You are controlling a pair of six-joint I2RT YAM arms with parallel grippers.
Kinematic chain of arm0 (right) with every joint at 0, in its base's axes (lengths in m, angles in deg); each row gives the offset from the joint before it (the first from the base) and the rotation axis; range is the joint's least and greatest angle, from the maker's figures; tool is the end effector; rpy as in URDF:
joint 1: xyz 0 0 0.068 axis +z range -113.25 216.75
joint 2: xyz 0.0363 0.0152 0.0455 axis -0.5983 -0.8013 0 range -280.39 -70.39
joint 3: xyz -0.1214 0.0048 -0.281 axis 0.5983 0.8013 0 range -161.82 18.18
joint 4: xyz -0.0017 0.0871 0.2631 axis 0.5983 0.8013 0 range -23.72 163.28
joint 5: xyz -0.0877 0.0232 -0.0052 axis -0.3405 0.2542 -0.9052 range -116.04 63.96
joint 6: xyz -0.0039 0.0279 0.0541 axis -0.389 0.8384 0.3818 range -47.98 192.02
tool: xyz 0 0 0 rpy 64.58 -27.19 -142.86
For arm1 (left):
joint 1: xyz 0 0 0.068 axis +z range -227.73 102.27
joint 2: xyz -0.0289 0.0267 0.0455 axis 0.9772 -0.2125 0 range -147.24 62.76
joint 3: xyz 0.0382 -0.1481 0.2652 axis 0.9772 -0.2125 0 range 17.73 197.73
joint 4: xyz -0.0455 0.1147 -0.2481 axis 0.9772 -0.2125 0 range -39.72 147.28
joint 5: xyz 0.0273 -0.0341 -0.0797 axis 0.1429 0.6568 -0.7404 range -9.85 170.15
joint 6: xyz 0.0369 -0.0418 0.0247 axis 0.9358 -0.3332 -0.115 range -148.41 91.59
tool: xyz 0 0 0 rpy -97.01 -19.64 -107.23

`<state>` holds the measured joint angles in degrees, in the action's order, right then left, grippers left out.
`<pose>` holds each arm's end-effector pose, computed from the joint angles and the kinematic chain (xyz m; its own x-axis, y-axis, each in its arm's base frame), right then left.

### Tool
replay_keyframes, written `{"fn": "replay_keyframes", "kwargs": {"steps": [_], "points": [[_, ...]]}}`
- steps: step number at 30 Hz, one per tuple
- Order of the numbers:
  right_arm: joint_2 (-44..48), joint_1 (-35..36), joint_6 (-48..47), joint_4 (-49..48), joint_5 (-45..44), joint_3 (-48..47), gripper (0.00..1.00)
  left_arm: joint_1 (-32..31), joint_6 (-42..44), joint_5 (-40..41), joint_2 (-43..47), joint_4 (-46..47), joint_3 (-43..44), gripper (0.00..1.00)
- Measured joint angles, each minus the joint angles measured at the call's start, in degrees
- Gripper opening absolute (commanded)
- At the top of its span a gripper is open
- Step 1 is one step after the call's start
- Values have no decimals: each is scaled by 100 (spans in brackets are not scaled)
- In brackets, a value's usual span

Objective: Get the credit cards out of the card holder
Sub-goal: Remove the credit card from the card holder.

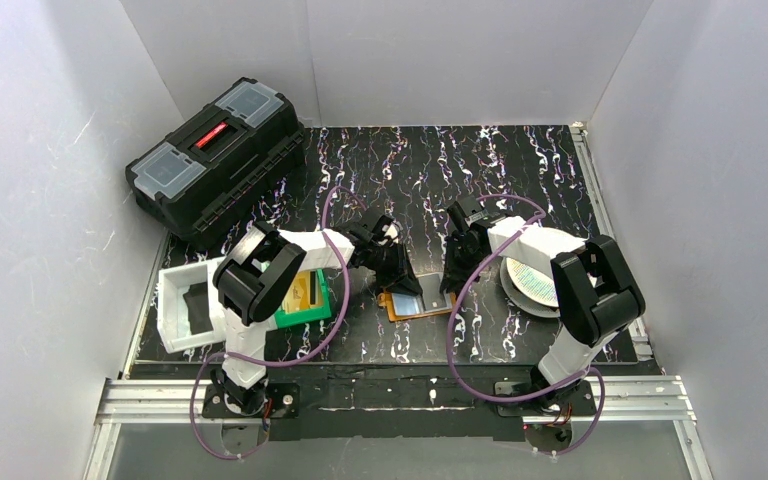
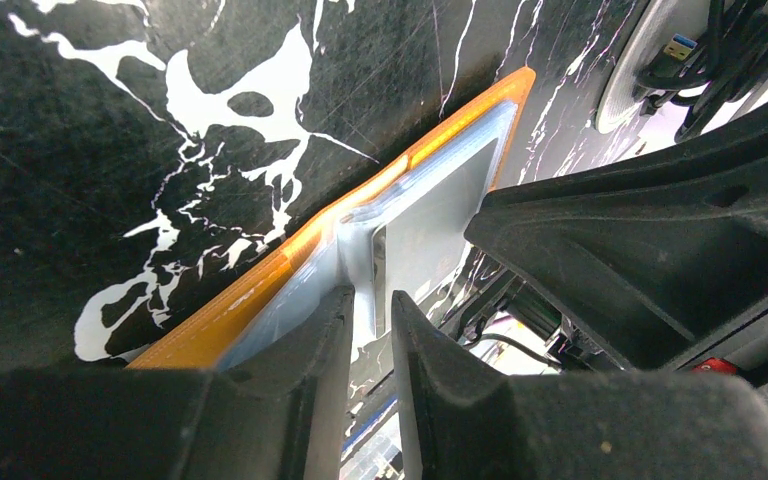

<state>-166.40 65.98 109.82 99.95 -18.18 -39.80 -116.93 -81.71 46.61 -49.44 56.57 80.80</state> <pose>0.2864 0.1674 0.1831 -0.9741 0.1507 -0.1685 0.0960 0.9506 0.2952 0.3107 -0.2858 0.1456 -0.9977 -0.0487 -0.0470 0.0051 0.6387 -0.7695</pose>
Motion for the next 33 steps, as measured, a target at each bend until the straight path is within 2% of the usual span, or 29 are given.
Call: {"fn": "replay_keyframes", "kwargs": {"steps": [9,28,33], "points": [[-39,4,-37,26,17,0,16,9,13,-37,-4,46,-17,20],[-461,197,-118,457,177,-442,15,79,-33,-293,-87,240,-72,18],[-557,195,-122,544,247,-525,15,120,-96,-400,-63,514,-238,20]]}}
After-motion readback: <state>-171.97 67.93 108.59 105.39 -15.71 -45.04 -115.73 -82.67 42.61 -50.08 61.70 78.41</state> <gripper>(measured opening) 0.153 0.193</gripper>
